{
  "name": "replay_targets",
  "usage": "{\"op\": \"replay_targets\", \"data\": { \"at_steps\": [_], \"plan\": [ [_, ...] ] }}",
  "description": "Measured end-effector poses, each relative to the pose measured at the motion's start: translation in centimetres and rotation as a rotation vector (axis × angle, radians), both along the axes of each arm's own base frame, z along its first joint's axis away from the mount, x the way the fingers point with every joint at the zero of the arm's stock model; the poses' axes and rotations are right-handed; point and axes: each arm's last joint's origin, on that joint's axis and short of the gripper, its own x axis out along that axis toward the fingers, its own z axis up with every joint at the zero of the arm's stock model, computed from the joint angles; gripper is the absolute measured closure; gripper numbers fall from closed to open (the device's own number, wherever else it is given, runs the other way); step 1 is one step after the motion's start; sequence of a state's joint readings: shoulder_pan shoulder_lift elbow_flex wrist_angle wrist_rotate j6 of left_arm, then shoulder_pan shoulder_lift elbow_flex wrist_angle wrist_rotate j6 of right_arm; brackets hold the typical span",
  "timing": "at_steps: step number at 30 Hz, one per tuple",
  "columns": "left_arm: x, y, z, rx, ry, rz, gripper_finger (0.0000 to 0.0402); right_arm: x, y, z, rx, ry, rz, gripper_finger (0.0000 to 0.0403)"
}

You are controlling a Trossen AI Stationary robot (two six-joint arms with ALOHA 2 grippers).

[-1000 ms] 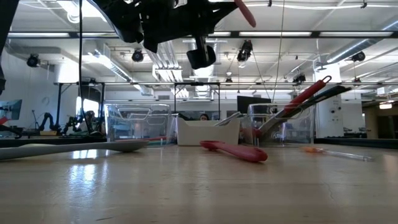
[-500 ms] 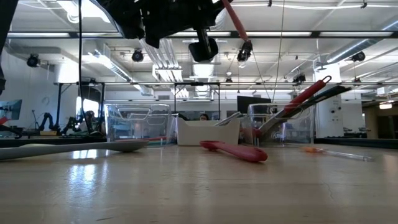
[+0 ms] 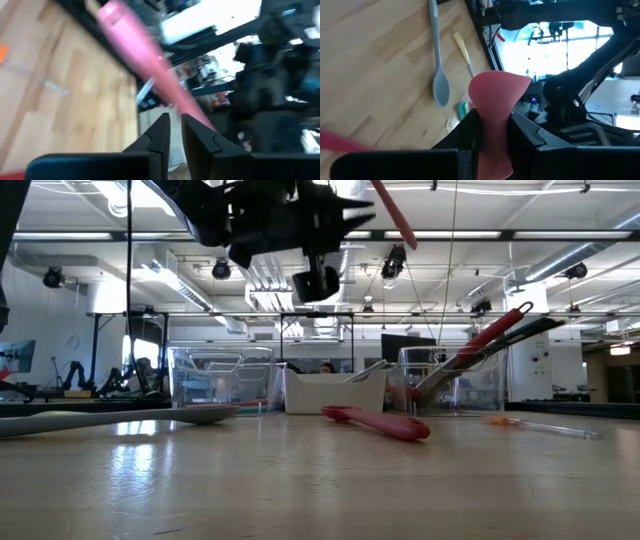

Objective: Pick & Place Kitchen Items
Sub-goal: Put the pink spatula into the left transparent bin

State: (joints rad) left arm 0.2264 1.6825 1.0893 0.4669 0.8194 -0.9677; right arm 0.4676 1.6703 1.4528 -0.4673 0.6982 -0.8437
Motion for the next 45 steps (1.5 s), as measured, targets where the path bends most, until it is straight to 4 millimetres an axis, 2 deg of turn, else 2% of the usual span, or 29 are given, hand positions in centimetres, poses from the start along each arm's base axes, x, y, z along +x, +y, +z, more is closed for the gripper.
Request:
{"op": "replay_targets", "data": {
  "at_steps": [6, 15, 18, 21, 29, 36, 40, 45],
  "plan": [
    [0.1, -0.4, -0.4, 0.009, 0.041, 0.038, 0.0289, -0.2, 0.0, -0.2, -0.020, 0.026, -0.002, 0.0344],
    [0.7, -0.2, 1.6, 0.015, -0.012, 0.072, 0.0163, -0.2, 0.0, -0.2, -0.026, 0.027, 0.002, 0.0344],
    [1.0, -0.6, 2.3, 0.019, -0.032, 0.059, 0.0144, -0.2, 0.0, -0.2, -0.045, 0.032, 0.014, 0.0344],
    [1.2, -1.4, 2.0, 0.009, -0.012, 0.040, 0.0139, -0.1, -0.1, -0.1, -0.058, 0.034, 0.021, 0.0344],
    [2.3, -2.8, 0.5, -0.035, 0.077, 0.004, 0.0142, -0.1, -0.1, -0.2, -0.042, 0.041, 0.039, 0.0344],
    [4.1, -3.6, 1.6, -0.010, 0.021, -0.034, 0.0153, 0.1, -0.4, -0.1, -0.024, 0.040, 0.047, 0.0344],
    [4.7, -3.6, 2.2, 0.020, -0.013, -0.041, 0.0207, 0.0, -0.4, -0.1, -0.017, 0.036, 0.037, 0.0344],
    [4.8, -3.4, 2.2, 0.028, 0.006, -0.058, 0.0331, -0.1, -0.2, -0.3, -0.020, 0.057, 0.045, 0.0345]
  ]
}}
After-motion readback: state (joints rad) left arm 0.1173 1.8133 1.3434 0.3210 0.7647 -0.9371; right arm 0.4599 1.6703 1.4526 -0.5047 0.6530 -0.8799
